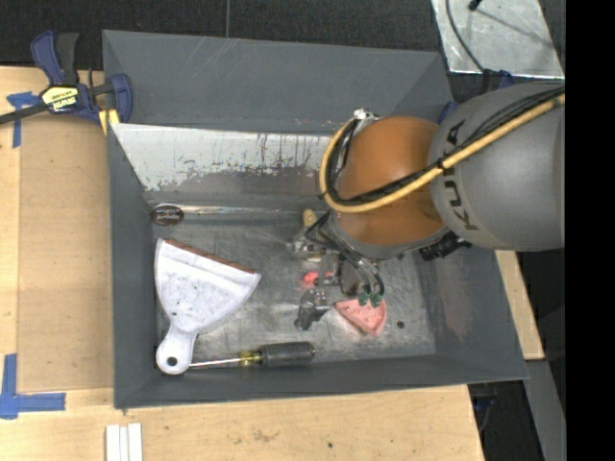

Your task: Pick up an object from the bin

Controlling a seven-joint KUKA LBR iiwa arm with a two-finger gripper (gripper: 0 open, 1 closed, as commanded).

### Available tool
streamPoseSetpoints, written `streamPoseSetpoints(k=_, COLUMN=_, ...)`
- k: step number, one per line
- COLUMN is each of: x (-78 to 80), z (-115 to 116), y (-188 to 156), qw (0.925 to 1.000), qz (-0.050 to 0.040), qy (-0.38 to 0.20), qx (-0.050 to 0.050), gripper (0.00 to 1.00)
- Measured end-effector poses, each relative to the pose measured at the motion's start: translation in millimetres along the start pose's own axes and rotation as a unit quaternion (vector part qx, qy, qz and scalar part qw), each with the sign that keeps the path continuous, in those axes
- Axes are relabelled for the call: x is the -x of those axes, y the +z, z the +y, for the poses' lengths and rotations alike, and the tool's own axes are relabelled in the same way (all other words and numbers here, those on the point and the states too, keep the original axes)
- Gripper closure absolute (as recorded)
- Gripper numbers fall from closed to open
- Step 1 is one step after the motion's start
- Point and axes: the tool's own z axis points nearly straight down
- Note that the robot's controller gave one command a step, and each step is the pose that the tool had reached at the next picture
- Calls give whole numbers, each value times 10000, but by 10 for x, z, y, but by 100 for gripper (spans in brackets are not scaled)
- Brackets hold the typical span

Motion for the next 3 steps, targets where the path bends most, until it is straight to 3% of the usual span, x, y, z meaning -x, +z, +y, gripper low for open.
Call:
streamPoseSetpoints(k=1, x=-79, z=-451, y=15, qw=9996, qz=4, qy=293, qx=3, gripper=0)
streamPoseSetpoints(k=2, x=305, z=-793, y=441, qw=9984, qz=-32, qy=570, qx=-5, gripper=0)
streamPoseSetpoints(k=3, x=382, z=-962, y=543, qw=9927, qz=-39, qy=1208, qx=3, gripper=0)
